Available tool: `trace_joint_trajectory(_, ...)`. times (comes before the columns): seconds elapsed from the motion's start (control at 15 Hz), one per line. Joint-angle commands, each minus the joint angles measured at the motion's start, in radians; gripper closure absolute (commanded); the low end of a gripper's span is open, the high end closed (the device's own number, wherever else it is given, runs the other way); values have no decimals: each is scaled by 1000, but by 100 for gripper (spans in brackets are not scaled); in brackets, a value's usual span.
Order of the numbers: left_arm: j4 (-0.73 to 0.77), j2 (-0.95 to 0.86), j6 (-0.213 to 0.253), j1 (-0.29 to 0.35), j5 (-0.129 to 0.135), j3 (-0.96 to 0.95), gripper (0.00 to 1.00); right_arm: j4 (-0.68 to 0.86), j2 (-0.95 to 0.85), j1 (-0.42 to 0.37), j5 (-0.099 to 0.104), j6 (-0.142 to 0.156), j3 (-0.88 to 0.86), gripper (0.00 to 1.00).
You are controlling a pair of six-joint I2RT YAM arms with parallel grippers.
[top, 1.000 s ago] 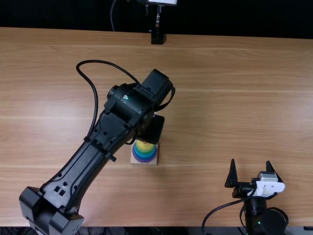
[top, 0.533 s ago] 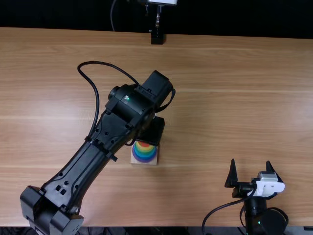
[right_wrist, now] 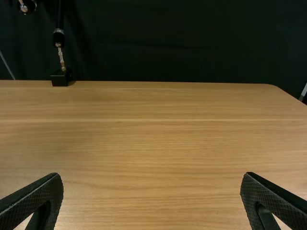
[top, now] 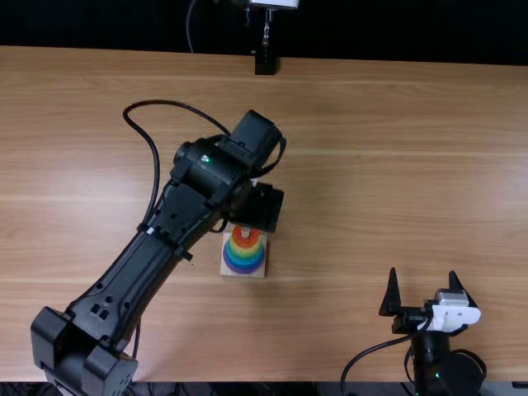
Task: Build the Hanoi tower: stack the rings onto the peg from bottom to top in this color order: purple, dark blue, light blue, dark green, light green, yellow, orange.
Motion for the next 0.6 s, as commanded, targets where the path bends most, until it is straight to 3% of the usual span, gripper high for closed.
trace_joint_trajectory(0.0,76,-82,2,42,2,-5,0,-19,-13,-8,16,8,-15,0)
trace_joint_trajectory(0.2,354,-257,6,165,-15,-119,0,-19,-13,-6,15,8,-15,0)
trace_joint_trajectory(0.47,772,-608,0,360,-4,-562,0,-19,-13,-6,16,8,-15,0)
trace_joint_trajectory(0.53,829,-702,2,399,-11,-643,0,-19,-13,-8,16,8,-15,0)
